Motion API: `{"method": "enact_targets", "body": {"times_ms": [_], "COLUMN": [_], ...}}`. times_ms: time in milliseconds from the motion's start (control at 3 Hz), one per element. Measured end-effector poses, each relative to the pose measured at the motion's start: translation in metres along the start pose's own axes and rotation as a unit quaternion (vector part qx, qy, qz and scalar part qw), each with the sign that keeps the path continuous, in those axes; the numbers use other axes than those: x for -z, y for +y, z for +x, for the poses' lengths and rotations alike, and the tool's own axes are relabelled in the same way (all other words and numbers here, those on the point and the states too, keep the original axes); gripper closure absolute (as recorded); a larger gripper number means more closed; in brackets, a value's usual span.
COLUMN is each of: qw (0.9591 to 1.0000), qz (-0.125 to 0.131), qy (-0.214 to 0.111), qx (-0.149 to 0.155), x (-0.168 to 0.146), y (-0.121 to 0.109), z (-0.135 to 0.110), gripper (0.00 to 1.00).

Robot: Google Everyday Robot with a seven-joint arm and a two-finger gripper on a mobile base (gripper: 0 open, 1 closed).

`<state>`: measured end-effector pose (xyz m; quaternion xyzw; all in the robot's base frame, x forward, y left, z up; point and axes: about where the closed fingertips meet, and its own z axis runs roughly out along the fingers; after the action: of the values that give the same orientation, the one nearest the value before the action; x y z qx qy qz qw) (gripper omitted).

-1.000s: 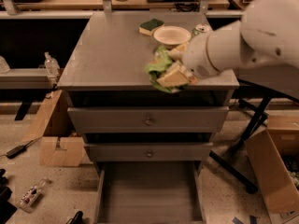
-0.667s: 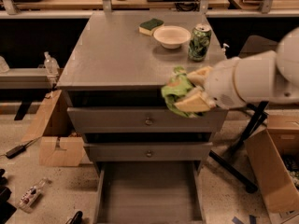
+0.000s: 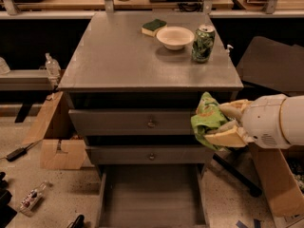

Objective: Place green rice chip bag into bottom drawer

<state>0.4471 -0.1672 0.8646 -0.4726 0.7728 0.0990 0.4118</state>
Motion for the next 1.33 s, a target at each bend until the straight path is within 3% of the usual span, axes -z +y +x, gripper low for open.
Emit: {"method": "enact_targets", "body": {"times_ms": [333, 667, 1000, 1333], "qw": [1.0000, 0.9988, 0.9947, 0.9892], "qz": [0.000, -0.020, -0.047, -0.087], "qy": [0.000, 0.016, 0.019, 0.017], "qx": [0.000, -0.042, -0.089, -0.117], "x": [0.000, -0.036, -0.078, -0.116], "y": [0.000, 0.003, 0.013, 0.027], "z": [0.000, 0.040, 0.099, 0.160], "gripper": [1.00, 1.00, 1.00, 1.00]}}
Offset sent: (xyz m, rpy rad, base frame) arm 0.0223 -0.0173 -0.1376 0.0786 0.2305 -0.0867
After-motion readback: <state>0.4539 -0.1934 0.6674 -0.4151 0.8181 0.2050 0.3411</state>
